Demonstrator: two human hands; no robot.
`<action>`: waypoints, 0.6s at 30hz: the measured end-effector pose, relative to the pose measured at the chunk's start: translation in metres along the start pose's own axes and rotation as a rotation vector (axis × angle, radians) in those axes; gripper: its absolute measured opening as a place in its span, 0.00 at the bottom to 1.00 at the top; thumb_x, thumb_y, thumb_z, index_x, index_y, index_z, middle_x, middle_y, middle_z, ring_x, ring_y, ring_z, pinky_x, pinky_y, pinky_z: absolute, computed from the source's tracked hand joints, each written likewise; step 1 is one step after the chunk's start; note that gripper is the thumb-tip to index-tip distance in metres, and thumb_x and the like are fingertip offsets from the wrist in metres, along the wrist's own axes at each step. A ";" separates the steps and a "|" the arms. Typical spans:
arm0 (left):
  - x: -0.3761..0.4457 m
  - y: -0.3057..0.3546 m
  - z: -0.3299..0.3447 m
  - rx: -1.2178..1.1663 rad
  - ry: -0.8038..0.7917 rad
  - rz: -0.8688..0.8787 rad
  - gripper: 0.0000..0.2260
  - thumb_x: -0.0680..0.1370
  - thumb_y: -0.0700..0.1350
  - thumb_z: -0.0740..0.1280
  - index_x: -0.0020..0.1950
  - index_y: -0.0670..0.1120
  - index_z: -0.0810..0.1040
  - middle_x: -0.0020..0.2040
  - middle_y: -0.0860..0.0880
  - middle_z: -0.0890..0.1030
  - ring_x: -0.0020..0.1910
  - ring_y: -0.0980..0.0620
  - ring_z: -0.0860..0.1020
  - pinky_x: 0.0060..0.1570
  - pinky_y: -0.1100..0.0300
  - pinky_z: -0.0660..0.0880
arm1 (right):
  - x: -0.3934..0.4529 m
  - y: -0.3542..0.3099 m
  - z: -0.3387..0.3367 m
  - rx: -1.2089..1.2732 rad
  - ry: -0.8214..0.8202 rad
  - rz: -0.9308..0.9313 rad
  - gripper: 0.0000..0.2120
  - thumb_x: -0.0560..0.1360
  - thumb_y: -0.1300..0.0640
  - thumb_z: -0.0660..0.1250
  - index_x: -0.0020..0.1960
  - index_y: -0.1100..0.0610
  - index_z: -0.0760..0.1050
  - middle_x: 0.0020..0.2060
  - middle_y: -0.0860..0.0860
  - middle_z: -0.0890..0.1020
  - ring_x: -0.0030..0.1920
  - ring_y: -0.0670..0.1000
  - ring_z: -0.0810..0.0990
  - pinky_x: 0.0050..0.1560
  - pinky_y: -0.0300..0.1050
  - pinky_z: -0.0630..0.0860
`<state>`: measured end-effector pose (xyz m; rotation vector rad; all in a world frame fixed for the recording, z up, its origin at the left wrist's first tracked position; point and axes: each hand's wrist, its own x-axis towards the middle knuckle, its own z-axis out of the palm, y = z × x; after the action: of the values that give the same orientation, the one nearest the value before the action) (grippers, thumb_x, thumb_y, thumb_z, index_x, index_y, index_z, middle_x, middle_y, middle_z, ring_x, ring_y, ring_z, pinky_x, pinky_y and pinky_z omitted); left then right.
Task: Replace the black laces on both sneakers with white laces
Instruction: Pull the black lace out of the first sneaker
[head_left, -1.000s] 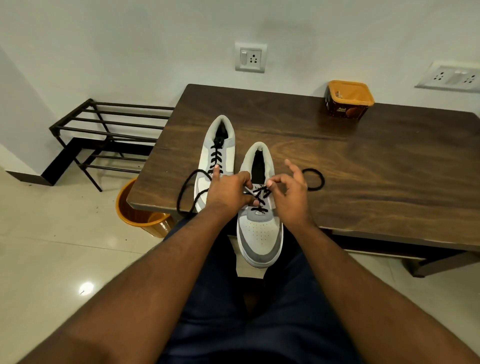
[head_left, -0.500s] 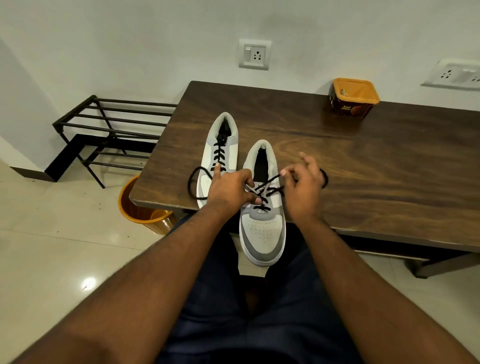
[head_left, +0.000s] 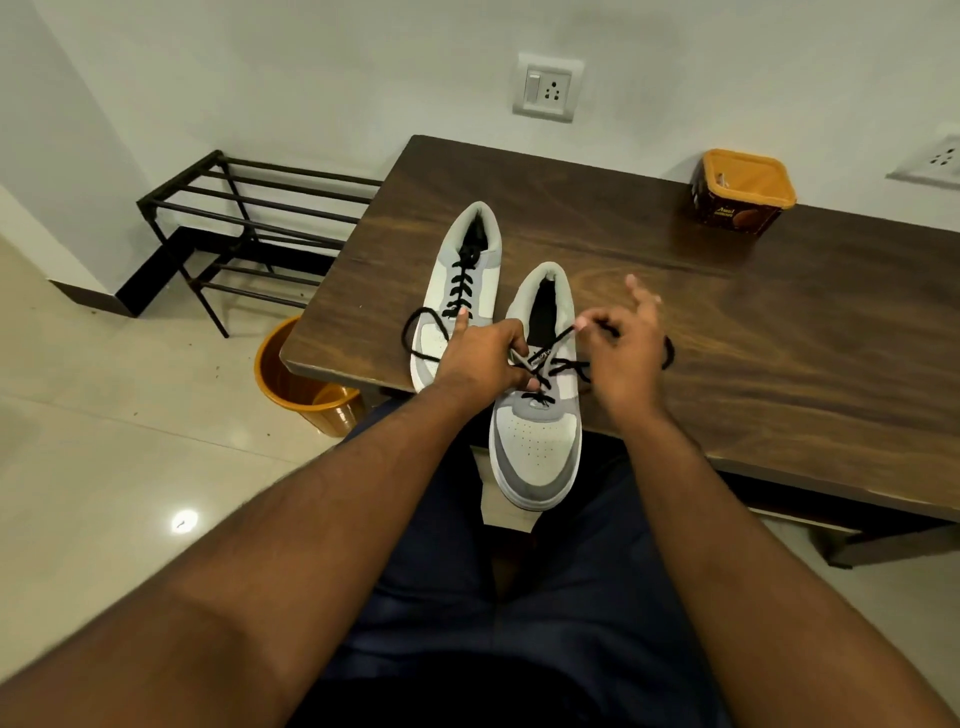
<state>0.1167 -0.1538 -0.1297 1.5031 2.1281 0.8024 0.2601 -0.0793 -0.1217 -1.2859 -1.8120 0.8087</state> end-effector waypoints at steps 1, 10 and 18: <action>-0.001 0.001 -0.001 -0.003 -0.003 -0.001 0.17 0.70 0.49 0.77 0.52 0.43 0.76 0.49 0.45 0.83 0.66 0.43 0.72 0.74 0.57 0.38 | 0.004 0.000 -0.006 0.142 0.118 0.086 0.04 0.76 0.59 0.69 0.44 0.51 0.80 0.73 0.50 0.64 0.73 0.52 0.64 0.67 0.34 0.63; -0.005 0.000 0.000 -0.031 -0.005 -0.002 0.17 0.69 0.48 0.78 0.51 0.44 0.76 0.35 0.53 0.77 0.57 0.47 0.77 0.75 0.55 0.39 | -0.005 0.005 0.000 -0.360 -0.176 -0.202 0.16 0.73 0.53 0.73 0.60 0.46 0.80 0.78 0.49 0.54 0.78 0.58 0.43 0.75 0.61 0.48; -0.003 -0.005 0.005 -0.041 -0.005 -0.001 0.17 0.70 0.48 0.77 0.52 0.44 0.75 0.42 0.50 0.80 0.55 0.51 0.77 0.75 0.56 0.41 | -0.002 0.003 0.008 -0.564 -0.366 -0.315 0.05 0.73 0.51 0.71 0.49 0.49 0.83 0.76 0.47 0.61 0.77 0.54 0.49 0.72 0.61 0.58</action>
<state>0.1178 -0.1568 -0.1370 1.4814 2.0959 0.8357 0.2553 -0.0811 -0.1292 -1.1806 -2.5861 0.3799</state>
